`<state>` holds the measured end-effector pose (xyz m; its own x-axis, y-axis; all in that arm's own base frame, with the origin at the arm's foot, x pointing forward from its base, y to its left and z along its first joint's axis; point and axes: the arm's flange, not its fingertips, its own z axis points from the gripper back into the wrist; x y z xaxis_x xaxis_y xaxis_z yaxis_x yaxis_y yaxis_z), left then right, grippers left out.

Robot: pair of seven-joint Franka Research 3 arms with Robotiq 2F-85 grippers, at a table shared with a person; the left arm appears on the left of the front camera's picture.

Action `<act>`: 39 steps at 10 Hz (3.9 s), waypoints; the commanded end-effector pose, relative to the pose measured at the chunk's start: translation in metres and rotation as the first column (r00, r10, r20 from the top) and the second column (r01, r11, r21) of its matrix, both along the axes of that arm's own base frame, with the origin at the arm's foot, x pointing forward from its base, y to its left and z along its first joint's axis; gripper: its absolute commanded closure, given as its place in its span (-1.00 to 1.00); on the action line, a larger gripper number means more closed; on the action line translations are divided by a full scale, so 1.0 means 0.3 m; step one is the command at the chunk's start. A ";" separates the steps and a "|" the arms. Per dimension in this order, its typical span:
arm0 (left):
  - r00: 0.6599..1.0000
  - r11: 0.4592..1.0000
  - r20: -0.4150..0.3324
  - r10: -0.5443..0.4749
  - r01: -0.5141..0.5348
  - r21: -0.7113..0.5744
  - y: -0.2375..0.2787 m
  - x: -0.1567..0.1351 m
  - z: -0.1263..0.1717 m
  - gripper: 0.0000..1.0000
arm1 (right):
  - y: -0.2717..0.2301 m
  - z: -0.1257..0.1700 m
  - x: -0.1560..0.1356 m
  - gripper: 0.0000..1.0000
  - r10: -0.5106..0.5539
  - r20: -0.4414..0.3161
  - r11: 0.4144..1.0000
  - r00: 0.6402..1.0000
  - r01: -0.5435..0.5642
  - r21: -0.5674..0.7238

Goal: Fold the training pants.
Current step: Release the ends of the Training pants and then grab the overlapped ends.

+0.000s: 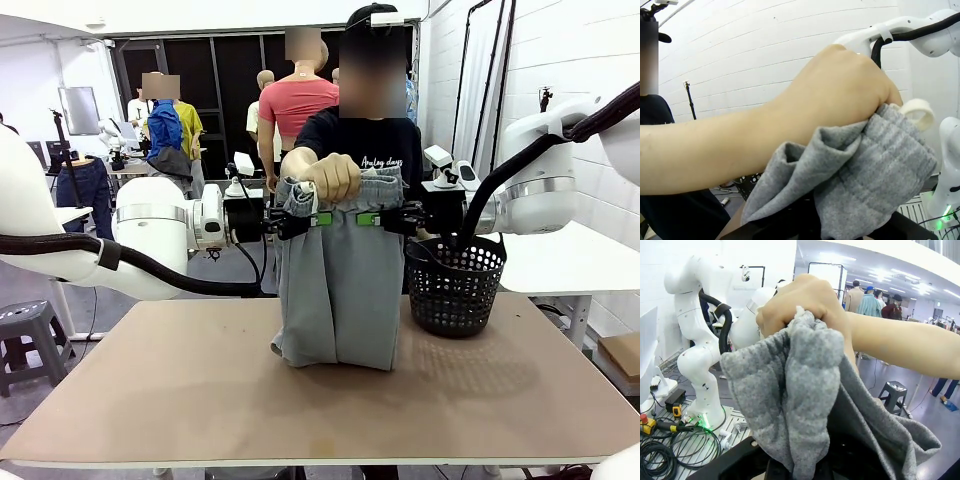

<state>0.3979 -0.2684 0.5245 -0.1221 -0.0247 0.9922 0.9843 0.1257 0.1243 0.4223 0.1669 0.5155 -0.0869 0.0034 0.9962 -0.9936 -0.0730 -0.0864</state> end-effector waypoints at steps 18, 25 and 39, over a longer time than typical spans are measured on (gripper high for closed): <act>1.000 0.999 -0.021 0.000 -0.001 -0.044 0.032 -0.024 -0.011 -1.00 | 0.002 0.003 0.009 -1.00 0.003 -0.076 1.000 0.997 -0.005 -0.022; 0.997 0.997 -0.015 0.080 -0.081 -0.008 0.099 -0.073 -0.054 -0.79 | -0.062 -0.018 -0.034 -1.00 -0.070 -0.072 0.996 0.995 0.065 -0.063; 0.961 0.964 0.069 0.267 -0.266 -0.012 0.188 -0.071 -0.065 -0.79 | -0.109 -0.063 -0.075 -1.00 -0.299 -0.067 0.953 0.952 0.295 -0.066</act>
